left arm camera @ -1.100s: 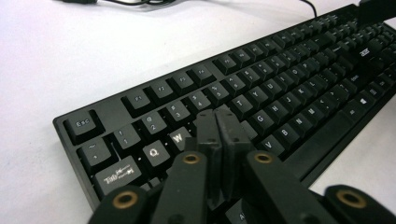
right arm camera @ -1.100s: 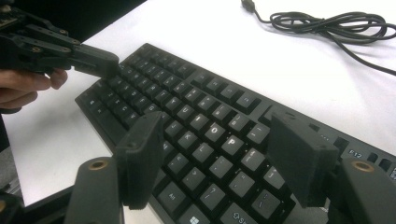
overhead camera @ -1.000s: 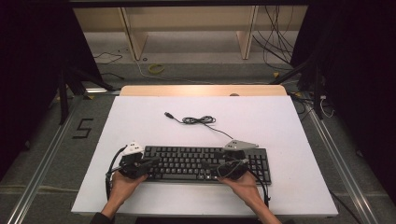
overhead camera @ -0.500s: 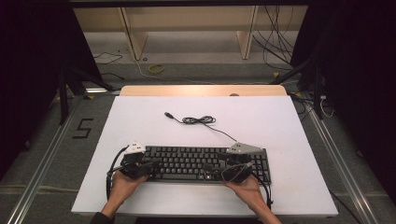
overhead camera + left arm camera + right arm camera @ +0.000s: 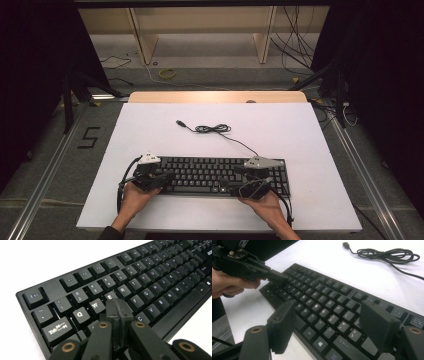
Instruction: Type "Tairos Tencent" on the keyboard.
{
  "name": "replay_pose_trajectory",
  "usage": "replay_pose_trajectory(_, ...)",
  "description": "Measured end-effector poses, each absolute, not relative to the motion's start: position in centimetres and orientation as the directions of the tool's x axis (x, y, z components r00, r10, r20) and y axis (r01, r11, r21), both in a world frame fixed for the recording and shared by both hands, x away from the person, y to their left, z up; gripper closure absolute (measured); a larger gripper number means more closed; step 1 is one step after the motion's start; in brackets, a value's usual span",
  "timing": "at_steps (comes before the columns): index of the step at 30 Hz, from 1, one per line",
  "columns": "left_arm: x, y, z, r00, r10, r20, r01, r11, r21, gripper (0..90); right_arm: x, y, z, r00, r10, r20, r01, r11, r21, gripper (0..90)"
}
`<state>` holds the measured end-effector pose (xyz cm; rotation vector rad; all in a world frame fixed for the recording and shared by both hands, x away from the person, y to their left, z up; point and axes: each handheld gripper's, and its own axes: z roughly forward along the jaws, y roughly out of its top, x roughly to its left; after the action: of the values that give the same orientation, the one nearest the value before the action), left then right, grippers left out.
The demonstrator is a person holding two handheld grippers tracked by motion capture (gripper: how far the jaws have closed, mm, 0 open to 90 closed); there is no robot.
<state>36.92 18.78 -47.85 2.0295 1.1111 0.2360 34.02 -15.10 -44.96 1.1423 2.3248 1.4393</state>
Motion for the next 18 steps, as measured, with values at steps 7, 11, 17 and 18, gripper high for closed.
replay_pose_trajectory(7,37.06,18.68,-48.01,0.598,0.777,-0.197,0.641,-0.317,0.699,89.3,33.70,-15.33,-44.79,-0.690,0.685,0.234,0.511,0.230,0.828,29.9)
replay_pose_trajectory(11,37.04,18.67,-48.01,0.598,0.777,-0.198,0.642,-0.315,0.699,89.3,33.54,-15.51,-44.70,-0.688,0.687,0.233,0.509,0.229,0.830,29.8)
replay_pose_trajectory(17,36.82,18.67,-47.70,0.595,0.781,-0.189,0.625,-0.301,0.720,88.9,33.49,-15.68,-44.60,-0.687,0.688,0.235,0.507,0.222,0.832,29.6)
replay_pose_trajectory(18,36.77,18.72,-47.58,0.597,0.781,-0.182,0.618,-0.303,0.726,88.9,33.51,-15.69,-44.60,-0.686,0.688,0.235,0.507,0.221,0.833,29.6)
